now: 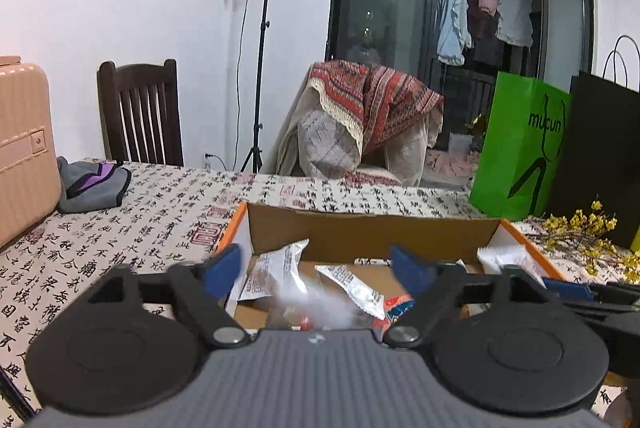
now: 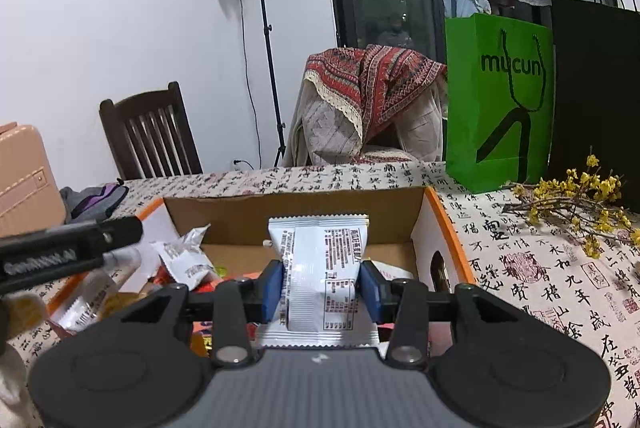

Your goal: Organize snacks

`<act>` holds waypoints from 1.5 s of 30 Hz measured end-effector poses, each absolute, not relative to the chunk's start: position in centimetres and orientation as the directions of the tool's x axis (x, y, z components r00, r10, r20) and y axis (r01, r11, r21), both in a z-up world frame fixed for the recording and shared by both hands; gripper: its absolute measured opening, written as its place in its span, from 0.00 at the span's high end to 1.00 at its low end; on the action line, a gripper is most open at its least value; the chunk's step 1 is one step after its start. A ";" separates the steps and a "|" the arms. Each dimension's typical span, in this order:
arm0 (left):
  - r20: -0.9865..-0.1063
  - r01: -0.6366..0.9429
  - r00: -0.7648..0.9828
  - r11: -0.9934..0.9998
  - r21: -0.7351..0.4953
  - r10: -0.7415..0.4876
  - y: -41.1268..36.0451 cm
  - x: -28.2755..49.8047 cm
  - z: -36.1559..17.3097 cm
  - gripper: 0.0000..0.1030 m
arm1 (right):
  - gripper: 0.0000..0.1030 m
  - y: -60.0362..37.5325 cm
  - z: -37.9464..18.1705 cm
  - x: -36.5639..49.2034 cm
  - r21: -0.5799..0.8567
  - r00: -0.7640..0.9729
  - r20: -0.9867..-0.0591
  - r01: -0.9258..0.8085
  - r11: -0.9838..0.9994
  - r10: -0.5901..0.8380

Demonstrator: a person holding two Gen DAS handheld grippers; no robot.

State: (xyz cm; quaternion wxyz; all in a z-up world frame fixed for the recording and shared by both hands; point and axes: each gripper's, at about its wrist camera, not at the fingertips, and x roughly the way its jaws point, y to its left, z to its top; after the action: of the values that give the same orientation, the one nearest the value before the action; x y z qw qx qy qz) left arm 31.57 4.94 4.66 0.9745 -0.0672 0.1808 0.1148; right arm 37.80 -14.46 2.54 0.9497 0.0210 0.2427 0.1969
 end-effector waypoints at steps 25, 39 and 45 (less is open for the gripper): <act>-0.291 -0.187 0.946 0.974 -0.124 0.145 4.9 25.9 8.8 0.00 | 0.00 -16.6 6.4 32.8 0.122 0.834 -0.397 -0.366 0.922 0.384; -0.276 -0.174 0.951 0.978 -0.111 0.138 4.1 18.2 9.6 0.00 | 0.00 -18.7 7.2 25.5 0.110 0.827 -0.378 -0.407 0.907 0.416; -0.278 -0.175 0.950 0.980 -0.097 0.142 4.3 16.1 8.7 0.00 | 0.00 -19.3 6.5 22.7 0.098 0.816 -0.378 -0.434 0.895 0.437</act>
State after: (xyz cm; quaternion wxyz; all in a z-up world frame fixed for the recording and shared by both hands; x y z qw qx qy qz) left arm 16.06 4.32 8.68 0.9855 -0.0603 0.1364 0.0805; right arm 22.74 -19.32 6.47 0.9529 0.0035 0.1990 0.2287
